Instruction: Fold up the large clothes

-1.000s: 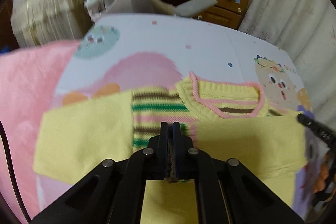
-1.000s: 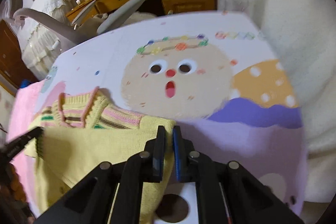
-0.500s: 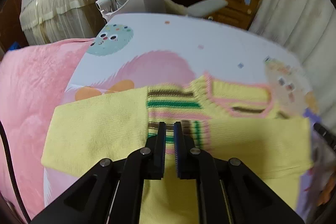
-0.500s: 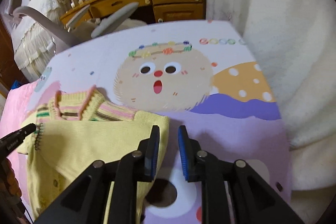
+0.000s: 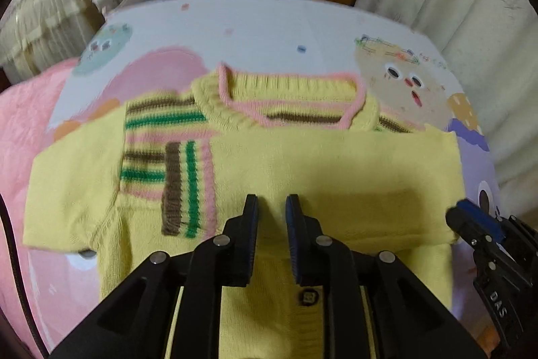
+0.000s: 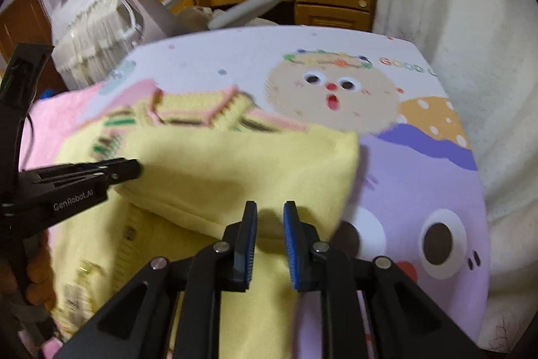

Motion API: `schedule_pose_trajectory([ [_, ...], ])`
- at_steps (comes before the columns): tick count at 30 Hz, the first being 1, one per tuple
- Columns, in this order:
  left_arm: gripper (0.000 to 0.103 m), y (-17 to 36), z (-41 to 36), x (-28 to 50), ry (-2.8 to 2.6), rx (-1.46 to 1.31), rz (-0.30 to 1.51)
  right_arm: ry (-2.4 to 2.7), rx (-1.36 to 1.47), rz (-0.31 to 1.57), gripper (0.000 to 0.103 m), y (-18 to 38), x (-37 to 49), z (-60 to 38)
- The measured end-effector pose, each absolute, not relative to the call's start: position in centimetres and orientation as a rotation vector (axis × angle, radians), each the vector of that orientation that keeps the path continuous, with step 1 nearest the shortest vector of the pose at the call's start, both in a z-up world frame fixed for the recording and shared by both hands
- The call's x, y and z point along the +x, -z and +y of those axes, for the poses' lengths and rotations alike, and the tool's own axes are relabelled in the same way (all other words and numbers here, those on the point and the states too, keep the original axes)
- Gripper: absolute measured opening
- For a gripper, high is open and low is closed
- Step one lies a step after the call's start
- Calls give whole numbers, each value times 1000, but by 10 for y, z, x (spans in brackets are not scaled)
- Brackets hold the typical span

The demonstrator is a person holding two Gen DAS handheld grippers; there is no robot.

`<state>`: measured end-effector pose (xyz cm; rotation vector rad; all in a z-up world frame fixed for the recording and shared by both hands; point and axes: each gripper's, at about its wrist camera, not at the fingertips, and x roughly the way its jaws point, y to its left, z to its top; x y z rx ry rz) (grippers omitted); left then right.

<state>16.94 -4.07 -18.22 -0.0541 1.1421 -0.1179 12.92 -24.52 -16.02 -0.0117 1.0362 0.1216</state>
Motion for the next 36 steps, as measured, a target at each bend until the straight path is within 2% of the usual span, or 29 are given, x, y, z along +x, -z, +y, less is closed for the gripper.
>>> schedule_pose_trajectory([
  [1,18,183,-41,168,122,-44,1140,-124,-6,1034,10,163,125,-250],
  [13,22,181,-48,168,86,24,1131,-134,12,1029,10,164,120,-264],
  [15,27,180,-48,168,73,27,1148,-140,48,1030,10,157,118,-269],
  [19,47,175,-44,166,44,10,1179,-129,46,1052,10,147,112,-281],
  [24,49,158,-43,152,27,-10,1175,-133,36,1074,10,138,101,-293],
  [26,54,146,-44,144,21,-5,1170,-147,41,1077,10,132,95,-295],
  [30,57,122,-48,129,11,2,1146,-186,26,1072,10,123,89,-291],
  [32,65,110,-49,122,0,1,1127,-204,22,1076,10,121,88,-290],
  [36,67,96,-52,112,-15,-9,1105,-232,34,1099,11,121,89,-289],
])
